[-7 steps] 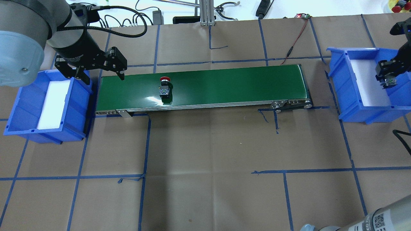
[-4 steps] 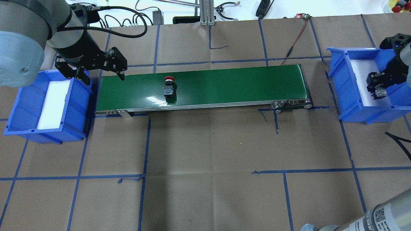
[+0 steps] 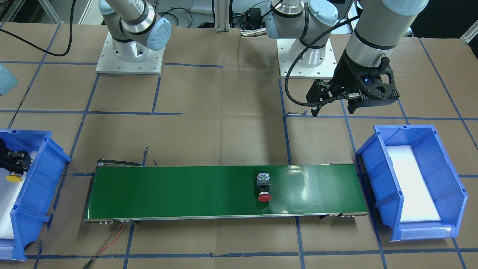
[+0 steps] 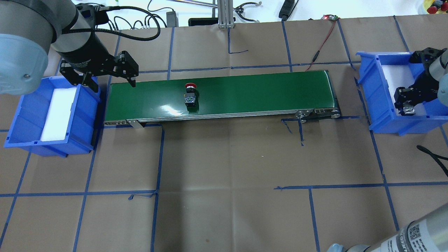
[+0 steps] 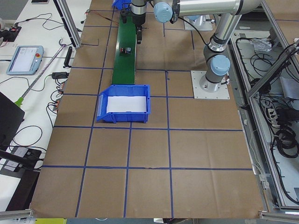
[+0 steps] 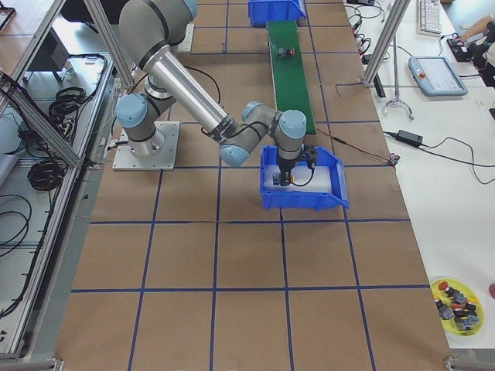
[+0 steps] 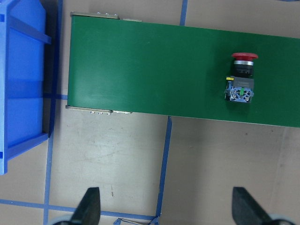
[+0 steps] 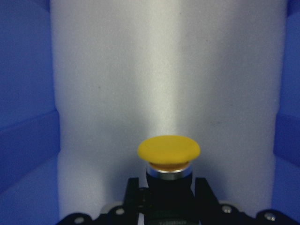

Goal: Transport two buttons from left to right
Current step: 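Lower the yellow button onto the foam and open the right gripper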

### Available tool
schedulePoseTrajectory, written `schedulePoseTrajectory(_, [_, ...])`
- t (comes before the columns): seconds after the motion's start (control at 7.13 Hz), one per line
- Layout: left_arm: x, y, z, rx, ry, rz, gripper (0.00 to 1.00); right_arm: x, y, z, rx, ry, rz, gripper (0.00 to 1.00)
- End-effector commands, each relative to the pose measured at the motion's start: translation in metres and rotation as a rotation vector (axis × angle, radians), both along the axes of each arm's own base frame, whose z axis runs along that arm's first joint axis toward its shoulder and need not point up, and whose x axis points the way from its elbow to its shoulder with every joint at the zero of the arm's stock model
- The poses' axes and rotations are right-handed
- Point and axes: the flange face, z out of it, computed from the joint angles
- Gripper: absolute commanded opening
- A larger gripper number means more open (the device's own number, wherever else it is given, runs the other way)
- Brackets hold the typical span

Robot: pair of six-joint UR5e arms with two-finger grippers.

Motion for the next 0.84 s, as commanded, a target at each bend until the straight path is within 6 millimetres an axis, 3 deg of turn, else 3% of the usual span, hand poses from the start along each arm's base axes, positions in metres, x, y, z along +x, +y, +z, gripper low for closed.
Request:
schedulePoseTrajectory(0.0, [0.0, -0.0001, 0.0003, -0.001, 0.0, 0.001, 1.0, 0.0014, 0.0011, -0.0038, 0.008, -0.002, -0.008, 0.04])
schedulePoseTrajectory(0.14, [0.0, -0.0003, 0.0011, -0.003, 0.0, 0.001, 1.0, 0.0016, 0.0017, -0.0046, 0.011, -0.003, -0.008, 0.27])
schedulePoseTrajectory(0.28, [0.0, -0.0001, 0.0003, -0.001, 0.0, 0.001, 1.0, 0.0033, 0.0035, -0.0067, 0.013, -0.009, -0.011, 0.85])
schedulePoseTrajectory(0.42, [0.0008, -0.0005, 0.0011, -0.003, 0.0, 0.004, 1.0, 0.0041, 0.0047, -0.0045, 0.01, -0.008, -0.017, 0.99])
schedulePoseTrajectory(0.7, [0.0, -0.0001, 0.0003, -0.001, 0.0, 0.004, 1.0, 0.0024, 0.002, 0.0026, -0.003, 0.001, -0.016, 0.99])
